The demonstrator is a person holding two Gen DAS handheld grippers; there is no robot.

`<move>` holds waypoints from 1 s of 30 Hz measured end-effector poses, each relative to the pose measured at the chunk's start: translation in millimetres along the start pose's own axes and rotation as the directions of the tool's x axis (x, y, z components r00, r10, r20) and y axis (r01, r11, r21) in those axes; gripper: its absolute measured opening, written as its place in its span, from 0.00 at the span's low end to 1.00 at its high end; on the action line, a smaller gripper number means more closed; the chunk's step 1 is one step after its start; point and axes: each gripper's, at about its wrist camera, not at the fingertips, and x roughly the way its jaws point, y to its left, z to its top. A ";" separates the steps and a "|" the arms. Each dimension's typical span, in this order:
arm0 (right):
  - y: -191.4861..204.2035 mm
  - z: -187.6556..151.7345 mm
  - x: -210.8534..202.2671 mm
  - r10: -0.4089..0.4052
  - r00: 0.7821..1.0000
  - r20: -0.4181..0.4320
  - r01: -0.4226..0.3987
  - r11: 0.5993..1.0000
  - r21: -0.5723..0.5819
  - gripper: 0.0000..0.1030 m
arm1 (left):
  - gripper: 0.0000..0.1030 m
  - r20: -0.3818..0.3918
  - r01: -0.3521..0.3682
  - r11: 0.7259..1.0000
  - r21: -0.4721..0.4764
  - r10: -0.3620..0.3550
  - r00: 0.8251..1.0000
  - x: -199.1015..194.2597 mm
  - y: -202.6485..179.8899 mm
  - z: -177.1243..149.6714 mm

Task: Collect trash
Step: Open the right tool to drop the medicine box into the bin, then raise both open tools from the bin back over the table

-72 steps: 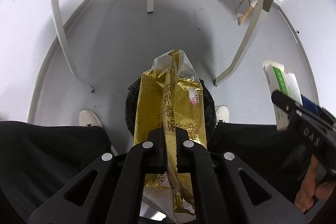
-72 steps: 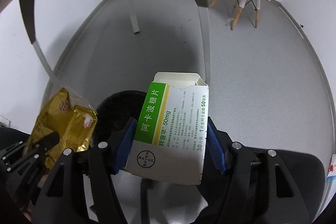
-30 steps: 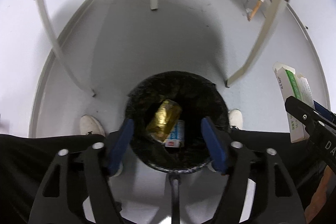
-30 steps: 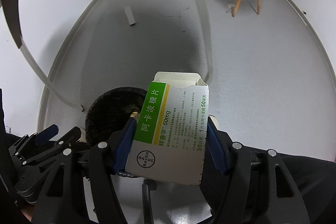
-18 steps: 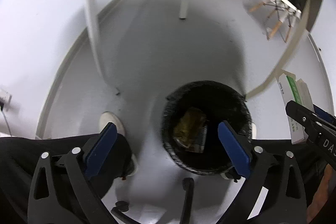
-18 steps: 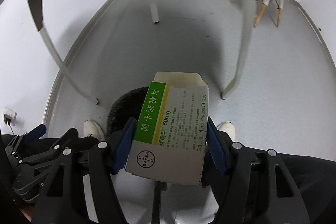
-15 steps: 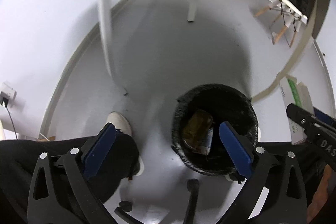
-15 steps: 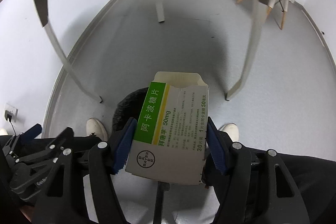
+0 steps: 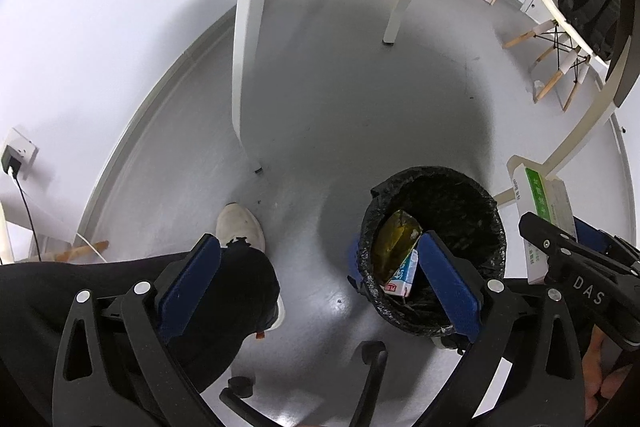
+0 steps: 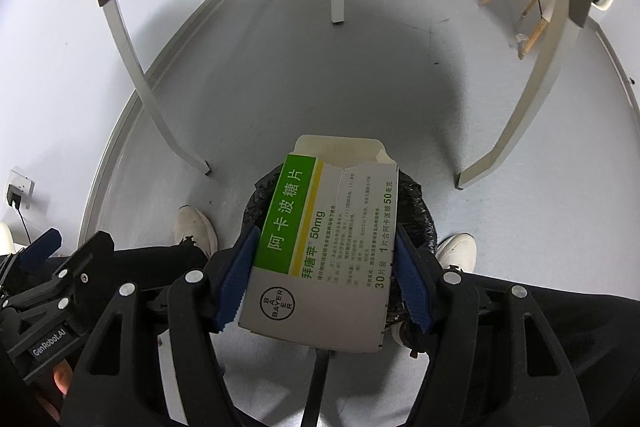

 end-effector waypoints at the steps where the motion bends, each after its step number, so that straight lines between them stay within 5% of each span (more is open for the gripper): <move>1: 0.1 0.2 0.9 -0.002 1.000 -0.001 0.002 1.000 -0.004 0.62 | 0.94 -0.004 0.000 1.000 0.000 0.000 1.000 1.5 0.4 0.4; 16: -7.4 0.7 -6.5 -0.041 0.999 0.034 0.041 0.999 0.006 0.92 | 0.94 -0.020 0.010 1.000 0.004 -0.010 1.000 0.4 -2.0 -3.7; 30: -29.5 -13.2 -58.7 -0.060 0.991 0.123 0.056 0.998 0.034 0.92 | 0.94 0.037 0.046 0.999 0.017 -0.047 0.998 -42.2 -14.6 -8.8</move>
